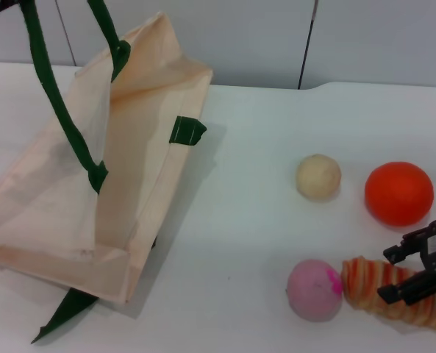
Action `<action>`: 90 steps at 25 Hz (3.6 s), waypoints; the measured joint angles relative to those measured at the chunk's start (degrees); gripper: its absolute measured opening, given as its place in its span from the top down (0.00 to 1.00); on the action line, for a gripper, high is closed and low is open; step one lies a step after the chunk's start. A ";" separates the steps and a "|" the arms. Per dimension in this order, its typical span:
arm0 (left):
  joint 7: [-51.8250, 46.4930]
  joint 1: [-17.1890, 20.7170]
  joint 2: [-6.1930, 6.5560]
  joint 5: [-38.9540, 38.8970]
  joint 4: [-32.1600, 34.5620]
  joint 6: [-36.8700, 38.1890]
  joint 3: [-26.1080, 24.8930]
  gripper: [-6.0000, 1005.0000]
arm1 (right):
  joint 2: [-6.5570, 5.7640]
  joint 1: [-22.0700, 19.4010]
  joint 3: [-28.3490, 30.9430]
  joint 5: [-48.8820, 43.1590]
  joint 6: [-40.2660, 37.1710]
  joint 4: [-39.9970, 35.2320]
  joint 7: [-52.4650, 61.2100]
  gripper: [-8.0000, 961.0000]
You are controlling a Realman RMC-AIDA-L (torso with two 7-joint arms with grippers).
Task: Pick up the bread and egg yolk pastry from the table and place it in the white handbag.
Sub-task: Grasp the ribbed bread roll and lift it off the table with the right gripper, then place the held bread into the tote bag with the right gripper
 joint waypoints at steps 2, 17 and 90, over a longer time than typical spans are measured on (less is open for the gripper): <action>0.00 0.14 0.07 -0.04 0.00 -0.02 0.00 0.90 | -0.01 0.02 -0.09 -0.21 0.02 -0.31 0.17 0.23; -0.09 0.29 0.60 -0.30 -0.57 -0.08 0.00 0.90 | 0.41 0.34 -12.06 -0.07 -7.26 2.36 6.40 0.11; 0.53 -7.12 1.48 0.49 -6.02 -3.57 1.35 0.90 | 0.35 -2.32 -40.30 43.19 -11.56 -23.49 8.58 0.66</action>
